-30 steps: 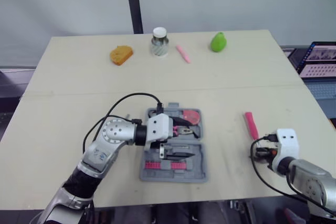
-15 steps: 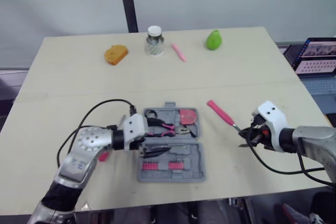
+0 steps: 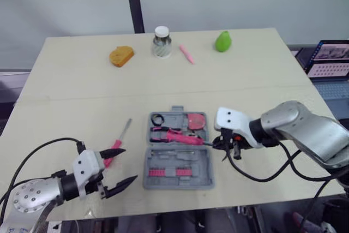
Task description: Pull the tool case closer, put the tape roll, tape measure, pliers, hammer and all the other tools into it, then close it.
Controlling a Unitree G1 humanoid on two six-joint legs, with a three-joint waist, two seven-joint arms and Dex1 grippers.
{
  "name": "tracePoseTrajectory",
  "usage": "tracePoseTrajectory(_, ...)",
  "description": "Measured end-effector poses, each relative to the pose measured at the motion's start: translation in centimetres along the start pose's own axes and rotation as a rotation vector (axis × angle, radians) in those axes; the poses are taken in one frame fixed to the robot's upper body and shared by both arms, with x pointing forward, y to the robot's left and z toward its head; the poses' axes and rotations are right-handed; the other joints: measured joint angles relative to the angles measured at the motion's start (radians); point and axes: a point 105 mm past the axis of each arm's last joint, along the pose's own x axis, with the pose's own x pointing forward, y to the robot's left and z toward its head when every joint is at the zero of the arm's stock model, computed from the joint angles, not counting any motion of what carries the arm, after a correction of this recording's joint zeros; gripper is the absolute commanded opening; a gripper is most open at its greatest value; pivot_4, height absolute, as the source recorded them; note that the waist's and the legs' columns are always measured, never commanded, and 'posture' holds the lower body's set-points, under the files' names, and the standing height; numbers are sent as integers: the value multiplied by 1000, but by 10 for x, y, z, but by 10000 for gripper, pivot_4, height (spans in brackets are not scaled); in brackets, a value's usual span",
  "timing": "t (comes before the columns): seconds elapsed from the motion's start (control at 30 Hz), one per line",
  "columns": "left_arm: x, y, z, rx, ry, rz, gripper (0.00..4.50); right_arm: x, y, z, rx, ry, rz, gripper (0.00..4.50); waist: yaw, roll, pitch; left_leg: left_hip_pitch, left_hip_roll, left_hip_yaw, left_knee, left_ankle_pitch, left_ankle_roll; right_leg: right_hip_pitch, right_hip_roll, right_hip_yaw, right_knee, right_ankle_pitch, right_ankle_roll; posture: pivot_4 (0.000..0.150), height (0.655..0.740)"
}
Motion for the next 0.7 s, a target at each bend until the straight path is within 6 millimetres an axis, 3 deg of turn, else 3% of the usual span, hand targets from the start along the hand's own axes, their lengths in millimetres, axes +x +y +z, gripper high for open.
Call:
tracePoseTrajectory(0.13, -11, -16, -10, -41, 28, 13, 45000, 14, 5, 3, -69, 65, 50, 230, -3, 0, 0, 0, 1, 2, 0, -1, 0, -1, 0, 0, 1, 0, -1, 1500, 7400)
tracePoseTrajectory(0.3, -15, -31, -4, -41, 21, 16, 45000, 16, 8, 7, -108, 89, 70, 230, 0, 0, 0, 0, 0, 2, 0, -2, 1, -1, 0, 0, 0, 0, -1, 1500, 7400)
tracePoseTrajectory(0.7, -13, -39, -2, -57, 17, 32, 45000, 32, 19, 19, -168, 112, 110, 230, -9, 0, 0, 0, 2, 3, 0, -3, 1, -3, 0, 0, 1, -1, -2, 1500, 7400)
